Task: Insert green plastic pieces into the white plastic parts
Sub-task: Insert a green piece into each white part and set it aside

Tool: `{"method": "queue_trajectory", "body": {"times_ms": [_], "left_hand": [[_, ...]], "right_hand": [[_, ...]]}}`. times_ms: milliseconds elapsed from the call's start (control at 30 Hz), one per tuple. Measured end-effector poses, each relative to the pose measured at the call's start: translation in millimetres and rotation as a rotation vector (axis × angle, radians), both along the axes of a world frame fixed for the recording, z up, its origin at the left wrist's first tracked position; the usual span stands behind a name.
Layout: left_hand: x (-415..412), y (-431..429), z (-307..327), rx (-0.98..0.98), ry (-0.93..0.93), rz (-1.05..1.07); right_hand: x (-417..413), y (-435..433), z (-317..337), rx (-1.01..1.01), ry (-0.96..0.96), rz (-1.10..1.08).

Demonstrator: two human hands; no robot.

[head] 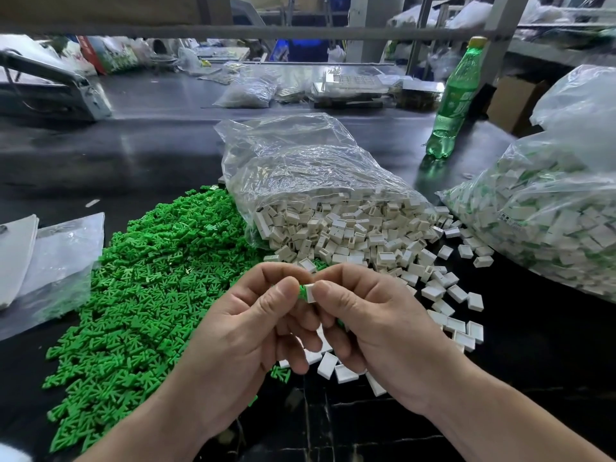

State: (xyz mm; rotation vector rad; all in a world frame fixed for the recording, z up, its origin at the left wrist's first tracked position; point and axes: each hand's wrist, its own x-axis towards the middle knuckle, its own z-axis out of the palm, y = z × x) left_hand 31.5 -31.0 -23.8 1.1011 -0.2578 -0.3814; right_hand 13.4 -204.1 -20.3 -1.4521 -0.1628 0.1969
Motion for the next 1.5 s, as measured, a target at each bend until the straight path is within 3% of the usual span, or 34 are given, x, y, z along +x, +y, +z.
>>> {"method": "queue_trajectory", "body": {"times_ms": [267, 600, 1133, 1500], "left_hand": [[0.7, 0.1, 0.5, -0.211, 0.133, -0.147], [1.5, 3.3, 1.3, -0.207, 0.239, -0.199], [-5.9, -3.5, -1.5, -0.36, 0.088, -0.216], [-1.6, -2.3, -1.4, -0.293, 0.072, -0.237]], "right_hand": [[-2.0, 3.8, 6.2, 0.149, 0.084, 0.018], [-3.9, -2.4, 11.0, 0.01, 0.113, 0.093], [-9.9, 7.7, 18.7, 0.25, 0.128, 0.083], [-11.6, 9.5, 14.5, 0.184, 0.071, 0.062]]}}
